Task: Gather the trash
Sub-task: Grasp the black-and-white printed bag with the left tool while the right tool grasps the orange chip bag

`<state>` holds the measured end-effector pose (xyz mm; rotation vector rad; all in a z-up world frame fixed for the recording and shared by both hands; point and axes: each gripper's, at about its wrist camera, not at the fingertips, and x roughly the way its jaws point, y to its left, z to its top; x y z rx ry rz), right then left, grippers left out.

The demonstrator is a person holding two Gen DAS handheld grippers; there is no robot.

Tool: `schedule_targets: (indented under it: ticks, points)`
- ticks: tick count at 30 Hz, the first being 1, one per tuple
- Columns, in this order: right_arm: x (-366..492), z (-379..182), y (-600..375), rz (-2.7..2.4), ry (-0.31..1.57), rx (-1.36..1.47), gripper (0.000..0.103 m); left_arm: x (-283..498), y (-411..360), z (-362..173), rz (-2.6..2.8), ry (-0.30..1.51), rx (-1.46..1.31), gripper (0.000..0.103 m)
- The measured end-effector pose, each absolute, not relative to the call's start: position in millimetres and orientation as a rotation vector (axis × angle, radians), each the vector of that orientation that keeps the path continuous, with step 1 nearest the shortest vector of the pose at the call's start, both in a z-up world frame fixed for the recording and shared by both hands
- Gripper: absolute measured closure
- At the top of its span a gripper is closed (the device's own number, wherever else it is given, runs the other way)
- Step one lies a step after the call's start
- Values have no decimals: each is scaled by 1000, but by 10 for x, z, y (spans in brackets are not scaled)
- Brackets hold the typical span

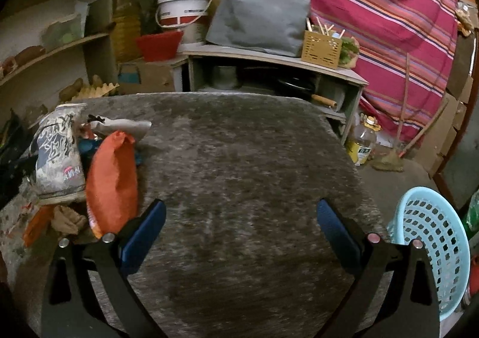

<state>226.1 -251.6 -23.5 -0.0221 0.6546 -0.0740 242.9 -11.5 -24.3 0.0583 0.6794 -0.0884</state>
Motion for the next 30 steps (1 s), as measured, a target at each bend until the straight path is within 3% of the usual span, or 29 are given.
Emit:
schedule_targets:
  ticks: [23,25,27,28,30]
  points:
    - [2357,-406,-1533,85,709,-114,7,2133,686,-1,47,620,34,103]
    - [2412,-438,-1510,87,723,-128,15,2136,695,-10,44,623,34,103]
    - [2479,-477,-1530,105,750,-122,41,2132,680,-5,41,621,39,103]
    - [2503,-489,-1550,118,757,-113,47,2126,677,-8,40,620,38,103]
    - [2527,-496,-1596,157,762,-89,67,2120,645,-4,33,618,43,103]
